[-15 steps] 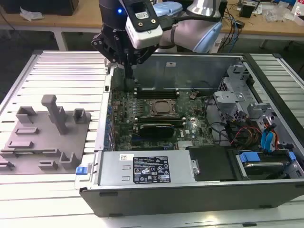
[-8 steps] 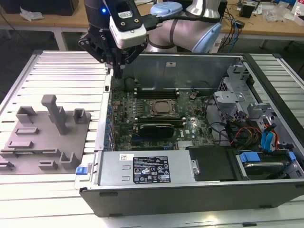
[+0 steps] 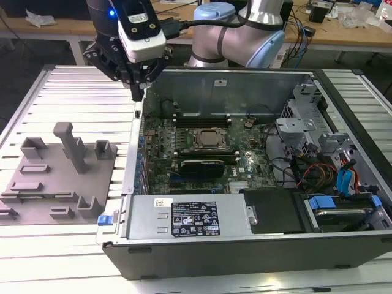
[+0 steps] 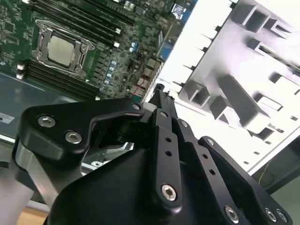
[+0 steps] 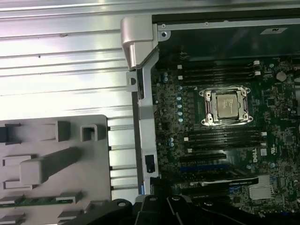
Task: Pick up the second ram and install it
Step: 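Reach for the second ram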
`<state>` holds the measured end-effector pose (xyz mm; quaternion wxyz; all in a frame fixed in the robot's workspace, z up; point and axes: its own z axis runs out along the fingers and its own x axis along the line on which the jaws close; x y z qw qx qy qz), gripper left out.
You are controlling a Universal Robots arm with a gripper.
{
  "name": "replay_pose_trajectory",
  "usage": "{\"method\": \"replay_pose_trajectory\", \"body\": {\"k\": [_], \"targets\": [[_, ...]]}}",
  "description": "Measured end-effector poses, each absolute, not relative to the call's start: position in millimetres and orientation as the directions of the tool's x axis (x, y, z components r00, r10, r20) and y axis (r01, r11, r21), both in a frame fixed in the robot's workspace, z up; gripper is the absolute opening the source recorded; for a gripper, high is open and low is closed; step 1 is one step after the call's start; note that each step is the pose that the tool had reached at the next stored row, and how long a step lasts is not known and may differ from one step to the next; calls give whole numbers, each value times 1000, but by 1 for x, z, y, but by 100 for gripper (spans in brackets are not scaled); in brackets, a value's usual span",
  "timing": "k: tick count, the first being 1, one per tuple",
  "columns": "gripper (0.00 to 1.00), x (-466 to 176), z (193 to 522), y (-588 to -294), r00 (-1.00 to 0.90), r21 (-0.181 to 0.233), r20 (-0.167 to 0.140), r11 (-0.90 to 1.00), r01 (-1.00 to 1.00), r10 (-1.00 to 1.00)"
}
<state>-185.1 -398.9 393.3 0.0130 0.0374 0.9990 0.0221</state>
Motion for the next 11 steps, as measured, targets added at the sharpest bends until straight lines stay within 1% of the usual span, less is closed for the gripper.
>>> {"method": "replay_pose_trajectory", "body": {"k": [11], "targets": [[11,-220,393,-399,-997,45,-24,996,74,75]]}}
